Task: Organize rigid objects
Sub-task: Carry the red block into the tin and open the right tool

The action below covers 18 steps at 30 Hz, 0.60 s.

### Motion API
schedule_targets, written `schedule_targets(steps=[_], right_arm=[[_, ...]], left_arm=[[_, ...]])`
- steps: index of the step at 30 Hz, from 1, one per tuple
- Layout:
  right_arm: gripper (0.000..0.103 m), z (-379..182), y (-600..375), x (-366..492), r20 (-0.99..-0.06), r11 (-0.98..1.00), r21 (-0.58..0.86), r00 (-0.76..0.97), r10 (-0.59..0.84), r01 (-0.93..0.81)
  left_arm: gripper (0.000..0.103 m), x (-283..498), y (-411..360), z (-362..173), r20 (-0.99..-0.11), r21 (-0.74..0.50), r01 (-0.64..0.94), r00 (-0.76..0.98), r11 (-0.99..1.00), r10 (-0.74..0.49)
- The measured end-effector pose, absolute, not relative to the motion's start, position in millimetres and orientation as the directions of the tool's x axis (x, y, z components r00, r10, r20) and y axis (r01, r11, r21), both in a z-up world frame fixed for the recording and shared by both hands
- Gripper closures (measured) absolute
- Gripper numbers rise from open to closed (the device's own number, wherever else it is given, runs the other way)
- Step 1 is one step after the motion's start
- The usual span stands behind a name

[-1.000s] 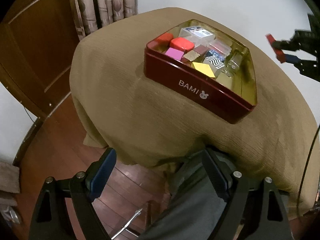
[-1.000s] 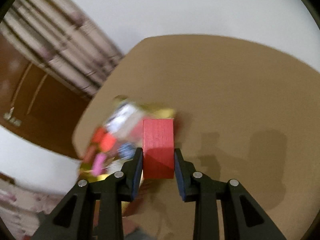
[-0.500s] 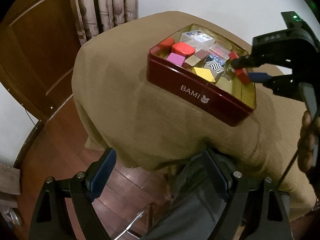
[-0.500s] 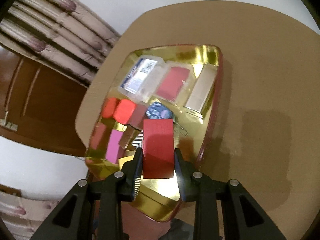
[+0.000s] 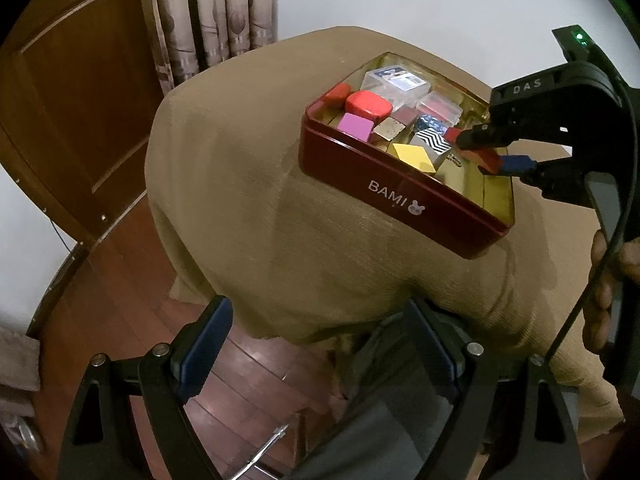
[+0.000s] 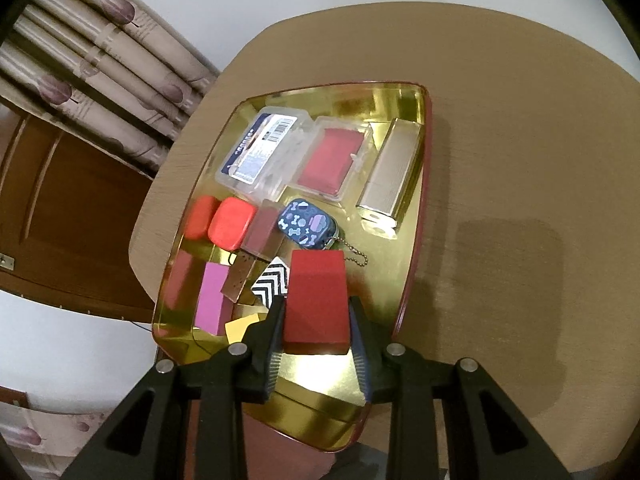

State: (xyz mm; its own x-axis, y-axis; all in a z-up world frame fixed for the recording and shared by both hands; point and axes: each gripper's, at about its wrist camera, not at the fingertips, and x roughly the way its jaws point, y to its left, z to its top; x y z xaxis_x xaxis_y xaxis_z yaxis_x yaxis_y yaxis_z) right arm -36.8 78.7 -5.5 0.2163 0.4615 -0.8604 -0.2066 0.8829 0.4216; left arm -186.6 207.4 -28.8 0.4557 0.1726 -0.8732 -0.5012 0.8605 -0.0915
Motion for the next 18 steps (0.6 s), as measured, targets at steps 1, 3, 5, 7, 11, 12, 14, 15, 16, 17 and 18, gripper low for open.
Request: schedule_targets(steps=[1, 3, 5, 7, 11, 12, 14, 15, 16, 17, 18], right_arm=[[0.073, -5, 77, -37, -0.859, 0.882, 0.424, 0.217, 0.463, -0.206], [0.073, -2, 75, -39, -0.856, 0.884, 0.416, 0.236, 0.459, -0.211], [0.073, 0, 76, -40, -0.859, 0.890, 0.395, 0.253, 0.446, -0.228], [0.072, 0, 73, -43, -0.850, 0.881, 0.418, 0.248, 0.465, -0.220], [0.064, 1, 64, -46, -0.832, 0.866, 0.451, 0.247, 0.496, -0.218], [0.064, 1, 62, -45, -0.832, 0.865, 0.453, 0.247, 0.497, -0.217], [0.064, 2, 59, -44, -0.829, 0.860, 0.465, 0.236, 0.507, -0.211], [0.064, 4, 58, -45, -0.826, 0.858, 0.468, 0.241, 0.510, -0.211], [0.064, 6, 56, -47, -0.821, 0.857, 0.469, 0.251, 0.512, -0.213], [0.064, 11, 54, -49, -0.804, 0.846, 0.481, 0.269, 0.530, -0.229], [0.064, 16, 54, -53, -0.790, 0.837, 0.486, 0.282, 0.544, -0.251]], left_arm=[[0.019, -186, 207, -28, -0.873, -0.089, -0.502, 0.456, 0.860, 0.176], [0.019, -186, 206, -27, -0.868, -0.079, -0.506, 0.458, 0.859, 0.190], [0.019, -187, 206, -25, -0.866, -0.072, -0.514, 0.458, 0.855, 0.202], [0.019, -187, 207, -25, -0.866, -0.072, -0.521, 0.456, 0.850, 0.206], [0.019, -187, 206, -23, -0.861, -0.062, -0.526, 0.459, 0.848, 0.221], [0.019, -187, 204, -23, -0.860, -0.055, -0.523, 0.458, 0.851, 0.226], [0.019, -187, 203, -22, -0.858, -0.047, -0.515, 0.460, 0.856, 0.229], [0.019, -187, 202, -21, -0.856, -0.045, -0.513, 0.463, 0.857, 0.232], [0.019, -188, 201, -20, -0.851, -0.042, -0.513, 0.468, 0.858, 0.238], [0.019, -188, 201, -18, -0.847, -0.039, -0.513, 0.472, 0.858, 0.244], [0.019, -189, 201, -17, -0.842, -0.034, -0.515, 0.476, 0.857, 0.253]])
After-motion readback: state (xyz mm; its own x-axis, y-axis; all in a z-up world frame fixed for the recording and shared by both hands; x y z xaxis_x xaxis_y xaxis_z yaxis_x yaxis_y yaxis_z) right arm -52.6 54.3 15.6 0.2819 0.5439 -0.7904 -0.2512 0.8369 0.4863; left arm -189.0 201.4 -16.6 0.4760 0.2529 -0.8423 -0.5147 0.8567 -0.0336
